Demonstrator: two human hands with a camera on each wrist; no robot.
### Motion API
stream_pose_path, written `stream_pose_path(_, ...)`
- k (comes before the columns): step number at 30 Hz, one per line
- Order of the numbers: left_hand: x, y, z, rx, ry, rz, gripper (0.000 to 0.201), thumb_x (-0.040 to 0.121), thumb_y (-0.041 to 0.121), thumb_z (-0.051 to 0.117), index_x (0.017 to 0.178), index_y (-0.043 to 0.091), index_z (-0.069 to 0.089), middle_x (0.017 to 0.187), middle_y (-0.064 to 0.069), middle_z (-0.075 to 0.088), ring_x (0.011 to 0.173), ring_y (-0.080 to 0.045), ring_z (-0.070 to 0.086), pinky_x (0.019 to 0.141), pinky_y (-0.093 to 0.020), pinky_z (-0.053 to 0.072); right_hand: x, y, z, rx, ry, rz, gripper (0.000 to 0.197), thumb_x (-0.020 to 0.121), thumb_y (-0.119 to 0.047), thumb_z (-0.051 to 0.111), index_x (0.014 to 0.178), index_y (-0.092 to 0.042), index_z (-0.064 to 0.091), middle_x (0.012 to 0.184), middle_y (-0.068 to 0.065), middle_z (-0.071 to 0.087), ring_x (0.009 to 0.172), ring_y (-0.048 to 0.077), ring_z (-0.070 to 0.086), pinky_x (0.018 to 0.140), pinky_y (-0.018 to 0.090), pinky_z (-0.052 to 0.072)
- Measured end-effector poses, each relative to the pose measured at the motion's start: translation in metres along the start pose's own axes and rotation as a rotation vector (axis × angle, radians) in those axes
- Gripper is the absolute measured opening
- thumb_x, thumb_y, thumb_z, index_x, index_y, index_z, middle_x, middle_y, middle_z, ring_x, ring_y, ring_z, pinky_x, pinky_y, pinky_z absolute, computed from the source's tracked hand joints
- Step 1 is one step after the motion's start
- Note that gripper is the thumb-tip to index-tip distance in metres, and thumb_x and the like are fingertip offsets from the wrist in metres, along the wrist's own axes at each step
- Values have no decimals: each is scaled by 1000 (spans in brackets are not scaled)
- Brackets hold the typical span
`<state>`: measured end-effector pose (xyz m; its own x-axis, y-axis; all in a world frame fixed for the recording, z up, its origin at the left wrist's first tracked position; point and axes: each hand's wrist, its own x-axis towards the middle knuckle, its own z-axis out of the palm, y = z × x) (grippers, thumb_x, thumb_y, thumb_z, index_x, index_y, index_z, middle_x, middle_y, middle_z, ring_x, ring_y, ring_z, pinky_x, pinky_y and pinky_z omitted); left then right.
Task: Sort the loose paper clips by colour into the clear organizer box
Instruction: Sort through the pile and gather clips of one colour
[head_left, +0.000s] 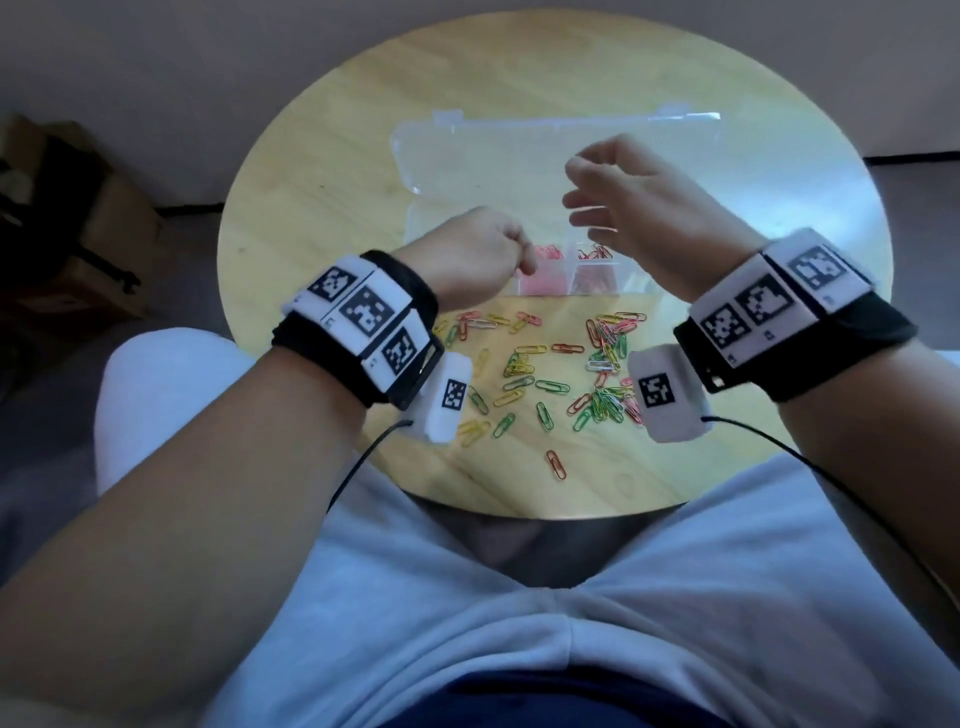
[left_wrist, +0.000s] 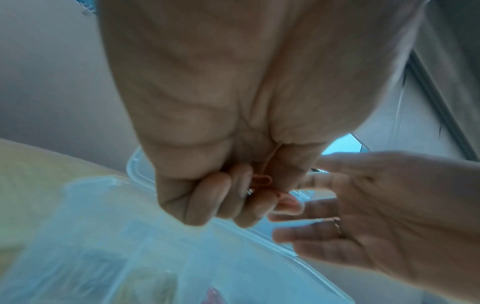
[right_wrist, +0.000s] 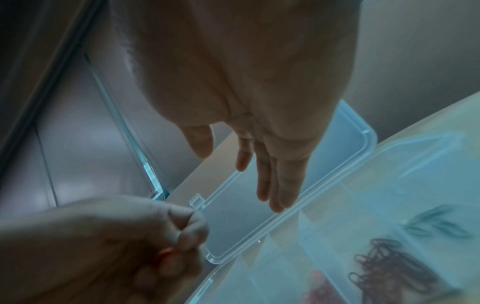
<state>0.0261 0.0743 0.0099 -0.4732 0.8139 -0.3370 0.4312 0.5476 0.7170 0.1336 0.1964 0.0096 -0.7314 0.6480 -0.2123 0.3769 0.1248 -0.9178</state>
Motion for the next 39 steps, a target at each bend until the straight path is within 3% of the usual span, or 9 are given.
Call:
stream_pose_path(5, 28, 28, 2, -110, 19, 1, 32, 92, 2, 36, 85, 9, 66, 70, -5, 54, 56, -22, 45, 48, -25, 30, -40, 23, -19, 157, -26, 35, 20, 100, -35, 50, 114, -20, 53, 110, 12, 65, 90, 24, 65, 94, 42, 51)
stream_pose_path(7, 39, 37, 3, -62, 75, 1, 34, 95, 3, 36, 108, -1, 67, 101, -14, 68, 84, -39, 61, 53, -32, 43, -48, 29, -25, 228, -14, 49, 21, 100, -33, 48, 115, -18, 52, 106, 12, 65, 87, 25, 65, 90, 41, 52)
stream_pose_path(9, 50, 40, 5, 44, 147, 2, 33, 97, 7, 39, 114, 2, 67, 116, -13, 67, 101, -31, 62, 67, -30, 45, -50, 34, -30, 307, 41, 69, 22, 101, -31, 48, 115, -14, 52, 100, 12, 65, 83, 27, 65, 87, 40, 53)
stream_pose_path(14, 62, 30, 15, 246, 191, -6, 24, 86, 6, 47, 88, 10, 71, 86, -10, 69, 81, -24, 66, 76, -36, 55, -47, 47, -36, 375, 149, 90, 19, 100, -26, 49, 111, -10, 53, 88, 12, 65, 75, 29, 64, 80, 40, 54)
stream_pose_path(18, 48, 27, 13, 214, 157, 68, 26, 89, 14, 54, 109, 17, 70, 92, 3, 64, 92, -14, 64, 81, -26, 50, -46, 53, -39, 299, 144, 56, 13, 98, -25, 54, 102, -14, 59, 85, 9, 67, 71, 26, 65, 74, 38, 54)
stream_pose_path(24, -6, 8, -2, 221, 162, 166, 15, 84, 19, 60, 94, 26, 68, 80, 10, 65, 72, -3, 62, 59, -19, 43, -57, 57, -21, -84, -76, -39, 3, 91, -13, 64, 90, -15, 65, 76, 6, 69, 60, 12, 63, 60, 27, 50)
stream_pose_path(29, -26, -38, 7, 512, -52, -50, 11, 81, 29, 65, 74, 20, 64, 70, 7, 66, 71, -14, 64, 64, -29, 48, -66, 62, 16, -487, -376, 20, 7, 82, -31, 74, 84, -27, 69, 76, -6, 68, 64, 9, 60, 60, 24, 47)
stream_pose_path(35, -33, -63, 18, 591, -162, -190, 36, 79, 45, 65, 67, 12, 65, 66, 0, 67, 69, -21, 64, 66, -34, 53, -62, 66, 37, -571, -279, -3, 4, 82, -30, 74, 85, -28, 72, 76, -11, 66, 63, -3, 55, 52, 9, 37)
stream_pose_path(39, -34, -61, 26, 714, -198, -164, 33, 75, 49, 67, 71, 17, 67, 68, 4, 67, 69, -19, 64, 66, -32, 53, -60, 64, 50, -606, -229, -66, 10, 84, -28, 69, 92, -29, 76, 77, -10, 66, 63, 2, 52, 60, 21, 42)
